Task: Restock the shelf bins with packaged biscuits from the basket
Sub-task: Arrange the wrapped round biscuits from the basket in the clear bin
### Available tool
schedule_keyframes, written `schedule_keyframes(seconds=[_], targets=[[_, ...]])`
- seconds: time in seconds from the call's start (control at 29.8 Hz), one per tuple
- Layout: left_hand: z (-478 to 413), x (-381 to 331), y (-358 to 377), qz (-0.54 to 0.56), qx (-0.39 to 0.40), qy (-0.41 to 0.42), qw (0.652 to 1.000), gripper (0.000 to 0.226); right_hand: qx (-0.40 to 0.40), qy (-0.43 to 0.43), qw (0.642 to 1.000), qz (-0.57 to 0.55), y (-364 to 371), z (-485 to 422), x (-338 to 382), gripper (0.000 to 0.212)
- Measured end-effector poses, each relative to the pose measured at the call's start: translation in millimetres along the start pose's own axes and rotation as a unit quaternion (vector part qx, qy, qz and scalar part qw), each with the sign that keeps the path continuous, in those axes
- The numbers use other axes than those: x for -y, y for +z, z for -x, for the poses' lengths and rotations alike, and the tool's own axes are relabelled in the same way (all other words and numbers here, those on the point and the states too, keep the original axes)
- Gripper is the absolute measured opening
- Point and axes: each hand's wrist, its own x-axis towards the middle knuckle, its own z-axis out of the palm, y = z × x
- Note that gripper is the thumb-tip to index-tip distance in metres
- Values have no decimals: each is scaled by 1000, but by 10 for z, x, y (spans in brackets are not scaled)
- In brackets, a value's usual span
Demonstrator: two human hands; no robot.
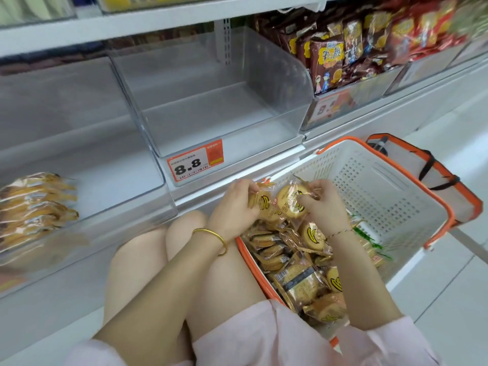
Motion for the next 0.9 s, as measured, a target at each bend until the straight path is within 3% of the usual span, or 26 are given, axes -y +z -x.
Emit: schedule_keyframes(seconds=[0.2,0.34,0.54,0.7,0.9], targets=[[253,-81,-591,76,-46,47,995,33,54,-42,990,-126,23,146,399,27],[476,-182,-1050,132,-51,41,989,41,144,-53,962,-225,124,261,685,22],[891,-149,-1853,157,-69,14,985,47,305,-76,910,-270,458,591,1202,33],[1235,149,-2473,159,-102,-33,981,38,390,-120,880,-244,890,864,1649,56],[1556,699,-3073,98,-175,-80,976,30,394,-123,883,-224,1548,1015,2139,21]])
